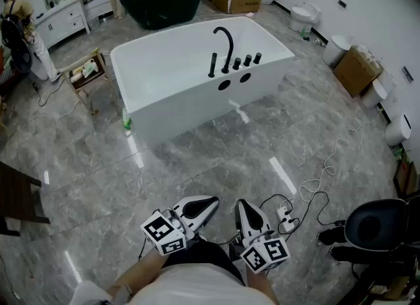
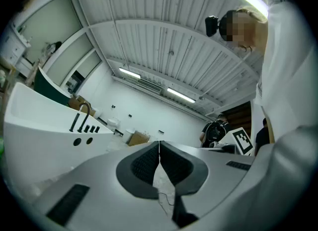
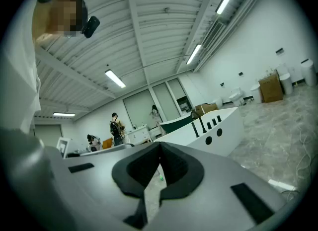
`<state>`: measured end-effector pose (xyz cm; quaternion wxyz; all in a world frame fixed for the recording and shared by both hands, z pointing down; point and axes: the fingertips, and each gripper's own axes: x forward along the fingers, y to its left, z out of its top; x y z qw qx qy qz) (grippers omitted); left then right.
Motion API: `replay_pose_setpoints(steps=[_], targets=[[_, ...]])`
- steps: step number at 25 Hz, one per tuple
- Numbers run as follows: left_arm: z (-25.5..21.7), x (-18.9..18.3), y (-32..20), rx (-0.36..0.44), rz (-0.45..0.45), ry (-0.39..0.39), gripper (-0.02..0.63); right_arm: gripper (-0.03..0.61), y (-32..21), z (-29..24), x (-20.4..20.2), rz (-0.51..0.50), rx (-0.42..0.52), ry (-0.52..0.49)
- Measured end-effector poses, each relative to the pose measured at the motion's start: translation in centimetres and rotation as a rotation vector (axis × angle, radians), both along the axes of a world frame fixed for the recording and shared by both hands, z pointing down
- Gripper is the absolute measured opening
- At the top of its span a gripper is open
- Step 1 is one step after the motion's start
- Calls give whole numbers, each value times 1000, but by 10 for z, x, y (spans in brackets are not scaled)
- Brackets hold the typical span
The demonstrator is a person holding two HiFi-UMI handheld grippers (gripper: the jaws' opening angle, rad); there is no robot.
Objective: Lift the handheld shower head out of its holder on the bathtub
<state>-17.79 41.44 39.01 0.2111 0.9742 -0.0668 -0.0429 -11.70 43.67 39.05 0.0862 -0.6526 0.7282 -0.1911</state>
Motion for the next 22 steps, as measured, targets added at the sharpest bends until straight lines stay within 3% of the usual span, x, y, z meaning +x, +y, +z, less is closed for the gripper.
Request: replay_pose_setpoints(steps=[3, 10, 17, 22], targets=[[2, -21, 7, 32, -53, -51, 12, 17, -2, -5, -17, -28, 9, 85], [8, -54, 14, 7, -167, -62, 12, 17, 0, -26, -46, -129, 90, 90], [4, -49, 38, 27, -145, -58, 12, 18, 30, -30, -55, -208, 125, 49], [0, -49, 50, 34, -145, -67, 12, 18, 42, -29, -52, -163, 125, 24]])
